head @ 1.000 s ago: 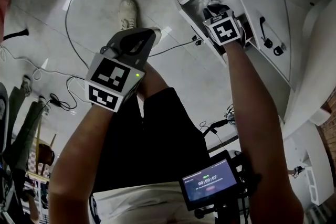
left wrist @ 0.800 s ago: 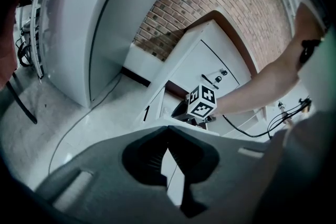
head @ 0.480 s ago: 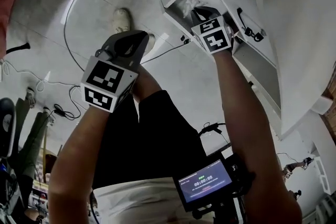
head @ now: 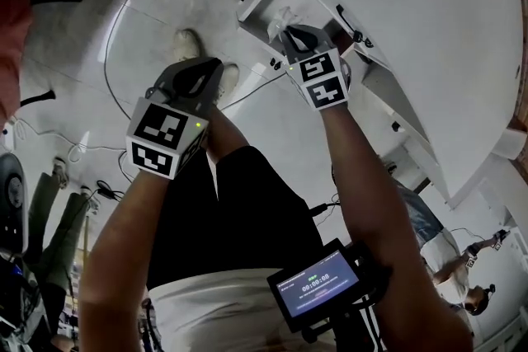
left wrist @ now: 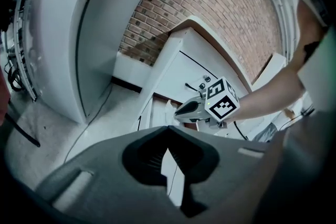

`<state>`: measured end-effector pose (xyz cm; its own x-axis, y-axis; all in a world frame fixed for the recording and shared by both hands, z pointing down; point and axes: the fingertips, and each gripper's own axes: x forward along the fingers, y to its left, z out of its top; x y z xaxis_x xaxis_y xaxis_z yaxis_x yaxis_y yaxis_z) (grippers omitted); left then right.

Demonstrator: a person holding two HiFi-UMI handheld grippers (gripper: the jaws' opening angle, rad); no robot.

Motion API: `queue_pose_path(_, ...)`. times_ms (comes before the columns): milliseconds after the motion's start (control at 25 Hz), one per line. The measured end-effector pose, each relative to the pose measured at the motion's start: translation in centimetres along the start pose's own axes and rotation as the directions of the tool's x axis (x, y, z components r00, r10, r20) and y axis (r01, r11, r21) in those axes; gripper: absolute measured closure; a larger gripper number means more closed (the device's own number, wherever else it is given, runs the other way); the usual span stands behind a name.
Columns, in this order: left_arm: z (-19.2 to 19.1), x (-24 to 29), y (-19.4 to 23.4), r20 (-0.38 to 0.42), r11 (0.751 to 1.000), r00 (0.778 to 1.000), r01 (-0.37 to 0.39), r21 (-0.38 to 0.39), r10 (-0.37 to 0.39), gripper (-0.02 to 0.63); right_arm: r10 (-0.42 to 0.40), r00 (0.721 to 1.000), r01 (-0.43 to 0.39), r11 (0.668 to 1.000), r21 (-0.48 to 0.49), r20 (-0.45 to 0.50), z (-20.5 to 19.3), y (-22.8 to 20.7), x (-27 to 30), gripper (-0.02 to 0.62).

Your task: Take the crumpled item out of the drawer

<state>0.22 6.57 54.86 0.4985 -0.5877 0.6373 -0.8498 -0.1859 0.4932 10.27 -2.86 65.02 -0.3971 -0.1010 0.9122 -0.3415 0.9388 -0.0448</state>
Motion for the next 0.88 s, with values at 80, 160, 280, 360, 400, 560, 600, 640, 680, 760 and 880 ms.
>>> queue_pose_path(80,0.5,-0.7,-0.3,0.004,1.000,1.000,-0.004,0.015,0.004,0.603,-0.010,1.000,0.010,1.000,0.017,0.024,0.6,0.3,-1.3,0.563)
queue_pose_path(160,0.9,-1.5,-0.6,0.003,1.000,1.000,-0.008,0.023,0.008,0.603,-0.014,0.999,0.013,0.999,0.030,0.046,1.1,0.8,-2.6,0.563)
queue_pose_path(280,1.5,-2.4,-1.0,0.000,0.999,1.000,-0.014,0.034,0.014,0.603,-0.012,0.997,0.009,0.999,0.045,0.076,1.7,1.3,-4.3,0.563)
queue_pose_path(360,2.0,-2.8,-1.7,-0.004,0.999,1.000,-0.008,0.047,0.008,0.603,-0.009,0.996,0.004,0.999,0.053,0.094,1.8,1.7,-5.6,0.563)
queue_pose_path(400,2.3,-3.0,-2.3,-0.006,0.998,1.000,-0.004,0.055,0.004,0.603,-0.007,0.995,0.002,0.999,0.052,0.103,1.9,2.0,-6.4,0.563)
queue_pose_path(560,3.4,-3.7,-4.4,-0.010,0.995,1.000,0.014,0.102,-0.013,0.603,0.001,0.990,-0.005,1.000,0.030,0.141,2.2,3.1,-9.1,0.563)
queue_pose_path(600,3.5,-3.9,-4.9,-0.013,0.993,1.000,0.020,0.113,-0.018,0.603,0.001,0.989,-0.005,0.999,0.032,0.150,2.2,3.4,-9.7,0.563)
queue_pose_path(640,3.5,-4.1,-5.5,-0.017,0.992,1.000,0.027,0.123,-0.025,0.603,-0.001,0.988,-0.005,0.999,0.038,0.157,2.2,3.7,-10.4,0.563)
queue_pose_path(680,3.5,-4.4,-6.1,-0.022,0.991,0.999,0.034,0.132,-0.032,0.603,-0.004,0.987,-0.003,0.999,0.044,0.163,2.2,4.0,-11.1,0.563)
queue_pose_path(760,3.6,-4.9,-7.3,-0.032,0.988,0.999,0.045,0.147,-0.041,0.603,-0.010,0.984,0.001,0.999,0.052,0.177,2.2,4.5,-12.7,0.563)
queue_pose_path(880,4.3,-5.6,-8.6,-0.033,0.985,0.998,0.049,0.166,-0.045,0.603,-0.014,0.977,0.001,0.998,0.062,0.212,2.2,5.0,-14.9,0.563)
